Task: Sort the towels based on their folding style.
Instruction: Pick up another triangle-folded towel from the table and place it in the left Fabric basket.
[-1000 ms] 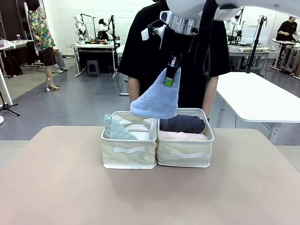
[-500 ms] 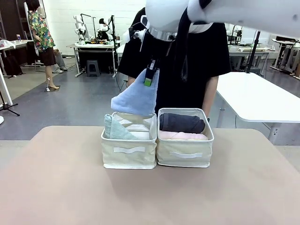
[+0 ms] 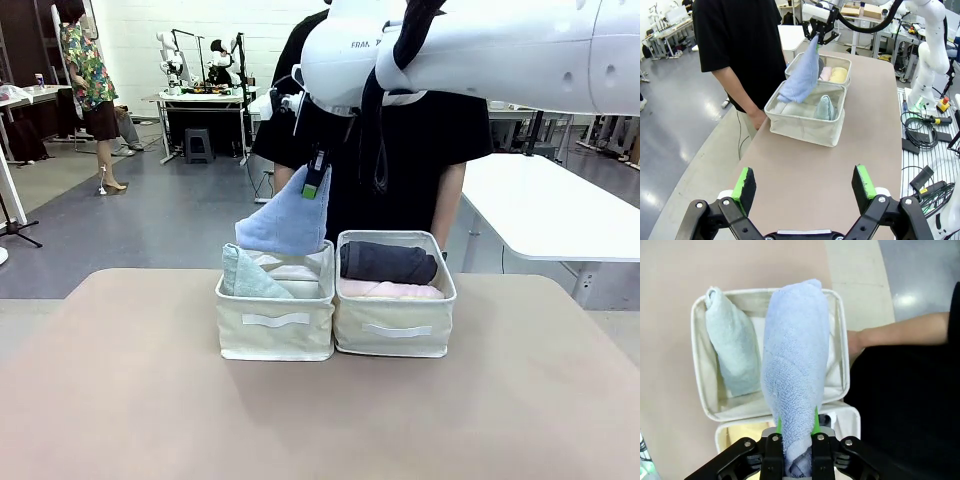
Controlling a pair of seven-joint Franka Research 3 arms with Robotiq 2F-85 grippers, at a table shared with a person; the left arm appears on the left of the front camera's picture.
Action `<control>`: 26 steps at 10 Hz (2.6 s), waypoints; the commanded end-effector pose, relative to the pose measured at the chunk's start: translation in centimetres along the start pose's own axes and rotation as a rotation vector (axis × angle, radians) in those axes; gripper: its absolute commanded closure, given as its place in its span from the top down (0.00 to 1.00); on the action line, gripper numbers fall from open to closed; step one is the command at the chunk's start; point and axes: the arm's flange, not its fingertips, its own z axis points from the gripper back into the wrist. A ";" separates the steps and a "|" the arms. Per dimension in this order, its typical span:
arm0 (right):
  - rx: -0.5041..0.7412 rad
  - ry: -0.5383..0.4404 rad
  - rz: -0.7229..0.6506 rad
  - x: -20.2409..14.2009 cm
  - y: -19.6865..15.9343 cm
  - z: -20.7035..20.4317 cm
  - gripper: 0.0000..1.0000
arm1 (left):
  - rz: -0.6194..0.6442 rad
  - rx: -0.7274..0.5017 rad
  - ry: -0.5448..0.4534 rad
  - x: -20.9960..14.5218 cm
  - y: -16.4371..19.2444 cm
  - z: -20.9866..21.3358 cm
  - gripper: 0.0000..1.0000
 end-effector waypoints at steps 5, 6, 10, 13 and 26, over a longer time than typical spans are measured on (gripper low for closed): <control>0.059 0.070 0.015 -0.5 -0.5 -5.3 0.19 | -0.004 0.008 0.021 -0.1 -0.2 0.0 1.00; 0.077 0.041 0.017 -1.0 -0.1 -5.1 0.19 | -0.004 0.008 0.021 -0.1 -0.2 0.0 1.00; 0.077 0.041 0.017 -1.0 -0.1 -5.1 0.19 | -0.004 0.008 0.021 -0.1 -0.2 0.0 1.00; 0.083 0.044 0.017 -1.0 -0.1 -5.5 0.19 | -0.004 0.008 0.021 -0.1 -0.2 0.0 1.00; 0.186 0.051 0.067 -1.8 -2.8 -14.3 0.19 | -0.004 0.008 0.021 -0.1 -0.2 0.0 1.00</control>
